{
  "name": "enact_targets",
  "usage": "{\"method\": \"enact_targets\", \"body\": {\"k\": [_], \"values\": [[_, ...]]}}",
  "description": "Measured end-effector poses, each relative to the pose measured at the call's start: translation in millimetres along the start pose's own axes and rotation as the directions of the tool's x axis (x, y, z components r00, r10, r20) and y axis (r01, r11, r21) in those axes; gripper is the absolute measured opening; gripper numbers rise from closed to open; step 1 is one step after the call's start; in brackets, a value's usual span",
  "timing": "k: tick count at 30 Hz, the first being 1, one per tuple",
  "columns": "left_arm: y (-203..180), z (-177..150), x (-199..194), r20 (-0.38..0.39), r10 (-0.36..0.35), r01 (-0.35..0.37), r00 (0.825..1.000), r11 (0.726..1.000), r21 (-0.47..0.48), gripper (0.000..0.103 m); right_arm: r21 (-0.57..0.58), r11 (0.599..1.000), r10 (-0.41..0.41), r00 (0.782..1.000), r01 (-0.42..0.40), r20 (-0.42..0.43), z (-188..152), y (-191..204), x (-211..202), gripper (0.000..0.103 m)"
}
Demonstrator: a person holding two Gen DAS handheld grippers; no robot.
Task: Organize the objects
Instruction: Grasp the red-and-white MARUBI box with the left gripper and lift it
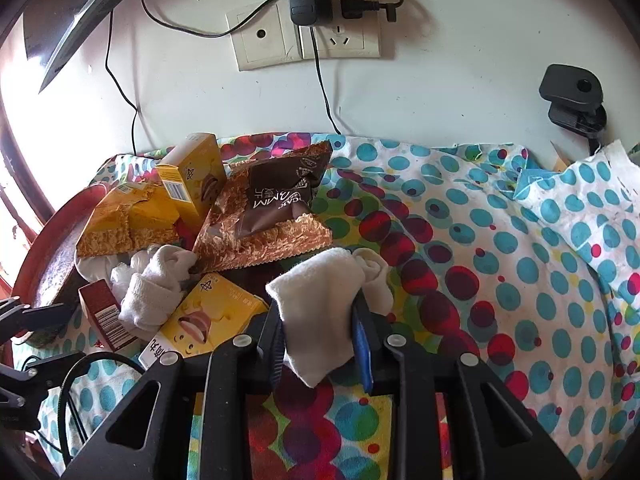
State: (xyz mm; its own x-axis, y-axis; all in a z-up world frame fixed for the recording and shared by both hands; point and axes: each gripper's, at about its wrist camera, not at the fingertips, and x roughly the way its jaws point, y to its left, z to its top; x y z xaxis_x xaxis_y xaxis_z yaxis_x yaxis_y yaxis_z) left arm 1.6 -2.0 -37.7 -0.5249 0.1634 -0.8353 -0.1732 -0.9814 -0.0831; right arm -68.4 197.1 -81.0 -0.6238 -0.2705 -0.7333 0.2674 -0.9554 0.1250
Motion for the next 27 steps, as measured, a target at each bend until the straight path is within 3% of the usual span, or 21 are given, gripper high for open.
{"method": "enact_targets", "body": {"k": [5, 12, 21, 25, 27], "values": [[-13, 3, 13, -0.024, 0.043, -0.042, 0.999, 0.998, 0.043, 0.068, -0.016, 1.000, 0.004, 1.000, -0.003, 0.022, -15, 2, -18, 0.026], [-11, 11, 24, -0.019, 0.075, -0.075, 0.997, 0.997, -0.012, 0.068, -0.034, 0.999, 0.026, 0.999, -0.025, 0.027, -25, 6, -21, 0.026], [-18, 13, 46, -0.043, 0.140, -0.139, 0.989, 0.990, 0.029, 0.068, -0.026, 0.998, 0.056, 0.998, -0.055, 0.033, -25, 4, -20, 0.026], [-10, 12, 42, -0.024, 0.092, -0.093, 0.995, 0.996, -0.017, 0.067, -0.025, 0.998, 0.062, 0.998, -0.061, 0.027, -25, 5, -18, 0.026], [-5, 12, 39, -0.018, 0.078, -0.079, 0.997, 0.996, -0.050, 0.050, -0.022, 0.998, 0.064, 0.997, -0.064, 0.030, -26, 4, -18, 0.026]]}}
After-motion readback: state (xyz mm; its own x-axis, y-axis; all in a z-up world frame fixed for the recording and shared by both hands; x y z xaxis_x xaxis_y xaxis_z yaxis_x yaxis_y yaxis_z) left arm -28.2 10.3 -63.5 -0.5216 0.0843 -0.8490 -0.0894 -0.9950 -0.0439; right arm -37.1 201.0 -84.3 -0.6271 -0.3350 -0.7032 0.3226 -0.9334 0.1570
